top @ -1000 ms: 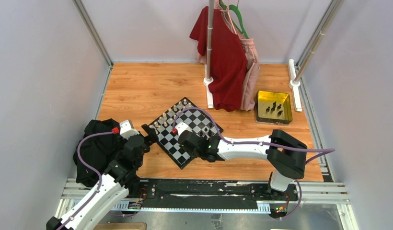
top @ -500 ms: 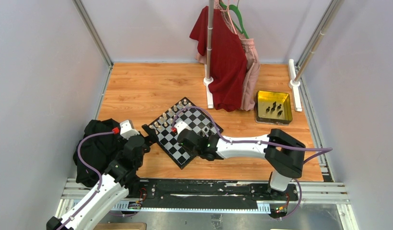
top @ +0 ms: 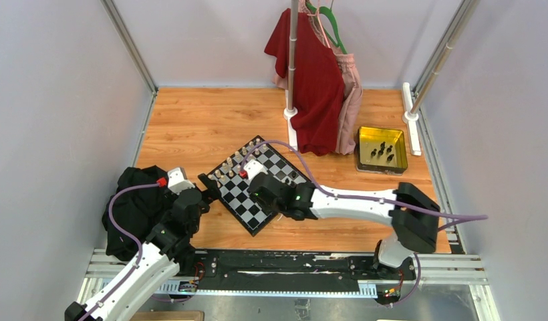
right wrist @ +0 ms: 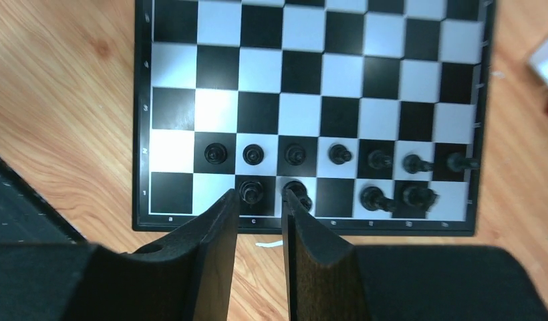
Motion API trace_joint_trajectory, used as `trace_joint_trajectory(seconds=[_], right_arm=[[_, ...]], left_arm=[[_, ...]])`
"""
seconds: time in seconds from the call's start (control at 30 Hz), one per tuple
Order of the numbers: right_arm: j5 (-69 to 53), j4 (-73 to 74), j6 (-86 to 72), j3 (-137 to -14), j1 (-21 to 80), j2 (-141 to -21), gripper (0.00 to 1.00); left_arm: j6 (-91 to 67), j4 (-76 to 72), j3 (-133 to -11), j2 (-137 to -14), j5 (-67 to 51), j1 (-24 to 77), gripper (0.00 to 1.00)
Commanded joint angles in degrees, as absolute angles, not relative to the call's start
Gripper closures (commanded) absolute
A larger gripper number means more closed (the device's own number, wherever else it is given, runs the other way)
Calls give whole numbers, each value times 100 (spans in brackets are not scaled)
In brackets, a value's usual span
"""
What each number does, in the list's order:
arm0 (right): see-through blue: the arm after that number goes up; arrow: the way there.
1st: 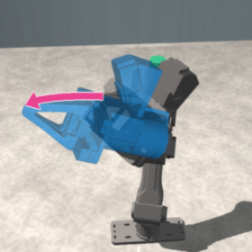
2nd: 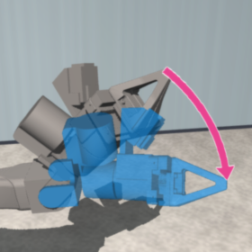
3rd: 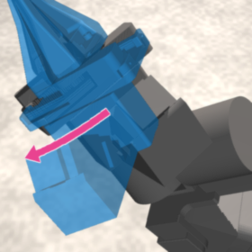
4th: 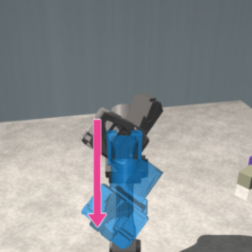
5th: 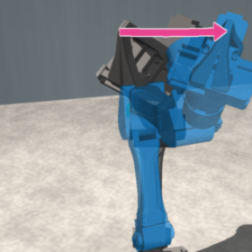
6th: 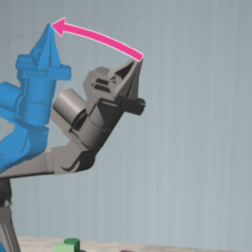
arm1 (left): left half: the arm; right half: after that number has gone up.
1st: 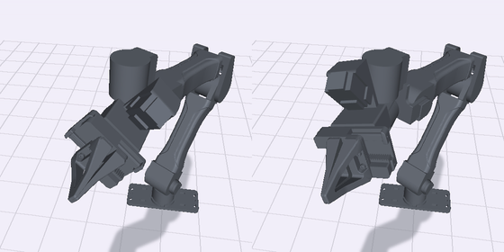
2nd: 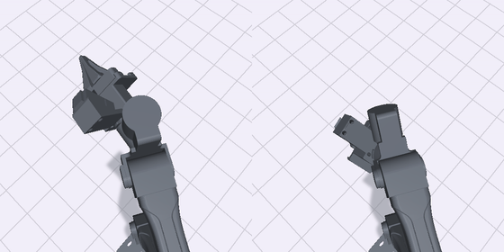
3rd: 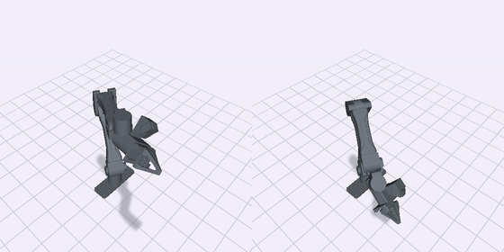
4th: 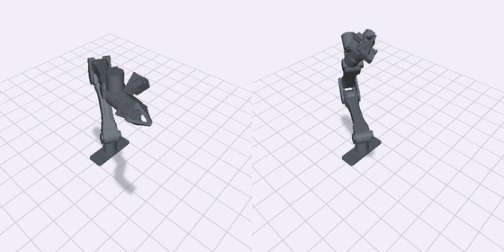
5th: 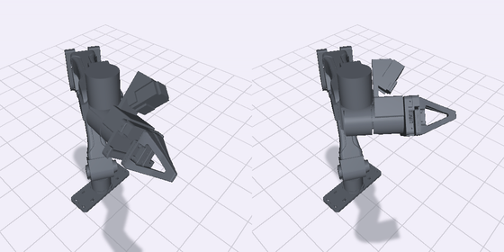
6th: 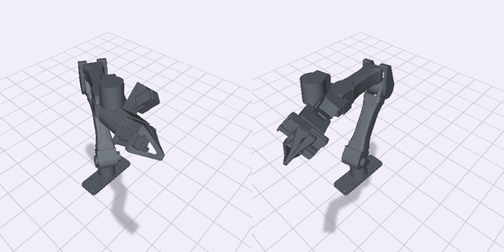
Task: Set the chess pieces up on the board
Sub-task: Place the chess piece on the chessboard, then pick up the chess piece from the storage box.
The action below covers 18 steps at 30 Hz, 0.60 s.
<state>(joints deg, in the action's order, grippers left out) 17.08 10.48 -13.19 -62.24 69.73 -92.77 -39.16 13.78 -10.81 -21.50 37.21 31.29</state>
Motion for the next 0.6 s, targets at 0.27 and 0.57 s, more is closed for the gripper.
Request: trace_joint_trajectory(seconds=[0.27,0.57], right_arm=[[3638,1529,-1318,-6062,6092,-6937,66],[3948,1335,-1962,-4908,3679,-5920,55]], left_arm=[[-3852,1228,-1103,-2320,3730,3164,0],[-3807,1178,-1119,-2411,3648,3164,0]])
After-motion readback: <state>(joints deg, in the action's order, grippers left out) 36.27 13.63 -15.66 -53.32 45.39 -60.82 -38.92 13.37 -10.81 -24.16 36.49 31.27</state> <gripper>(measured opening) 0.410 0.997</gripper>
